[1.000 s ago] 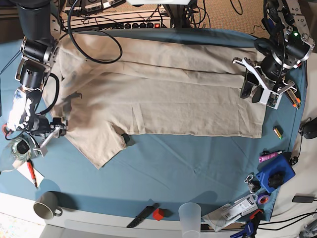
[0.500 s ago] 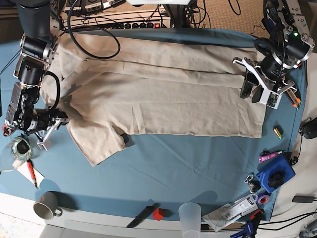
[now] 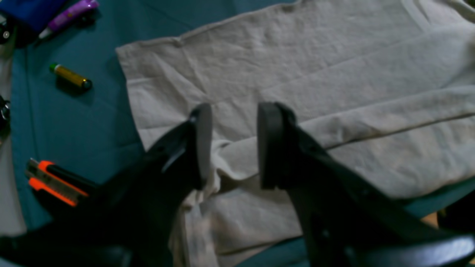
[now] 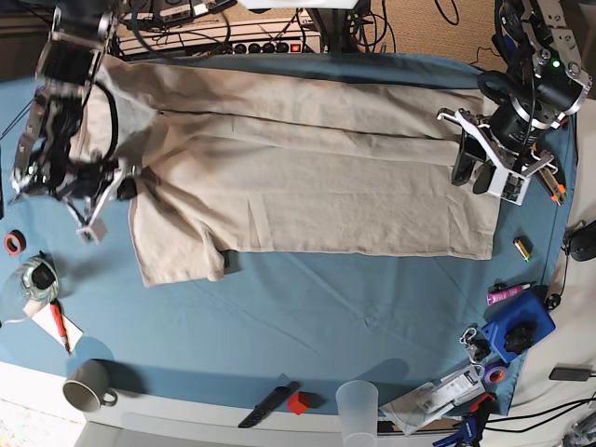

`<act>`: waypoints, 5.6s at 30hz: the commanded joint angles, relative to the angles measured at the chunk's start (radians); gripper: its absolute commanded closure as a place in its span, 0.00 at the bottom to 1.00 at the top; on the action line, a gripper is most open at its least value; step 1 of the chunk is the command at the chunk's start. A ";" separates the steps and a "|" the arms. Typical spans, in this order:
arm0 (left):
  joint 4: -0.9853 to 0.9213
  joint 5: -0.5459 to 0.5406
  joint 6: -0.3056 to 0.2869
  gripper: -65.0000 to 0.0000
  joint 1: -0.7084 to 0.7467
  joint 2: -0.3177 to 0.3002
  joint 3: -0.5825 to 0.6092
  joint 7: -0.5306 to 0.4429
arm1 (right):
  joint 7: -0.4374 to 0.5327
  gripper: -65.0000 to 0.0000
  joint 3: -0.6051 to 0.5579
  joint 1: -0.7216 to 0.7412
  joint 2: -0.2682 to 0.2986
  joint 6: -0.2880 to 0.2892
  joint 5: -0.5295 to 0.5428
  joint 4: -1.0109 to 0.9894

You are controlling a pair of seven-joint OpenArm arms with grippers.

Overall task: Fold the T-shirt properly
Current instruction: 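Grasp the shirt's side edge with the left gripper and the hem with the right, then lift the hem side with both grippers and fold it over toward the collar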

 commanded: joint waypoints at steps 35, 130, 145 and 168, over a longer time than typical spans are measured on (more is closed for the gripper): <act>0.015 0.015 -0.004 0.67 0.000 -0.008 -0.005 -0.025 | 0.230 0.66 0.034 0.174 0.019 -0.060 -0.227 -0.037; -0.738 -0.145 0.134 1.00 -0.579 -0.138 0.024 0.274 | 0.015 1.00 0.079 0.389 -0.028 0.048 0.117 -0.156; -0.470 -0.194 0.074 1.00 -0.335 -0.193 0.016 0.266 | 0.015 1.00 0.174 0.169 -0.027 0.068 0.207 0.029; -0.295 -0.296 0.026 1.00 -0.101 -0.188 -0.134 0.257 | 0.015 1.00 0.466 -0.207 -0.031 0.077 0.387 0.199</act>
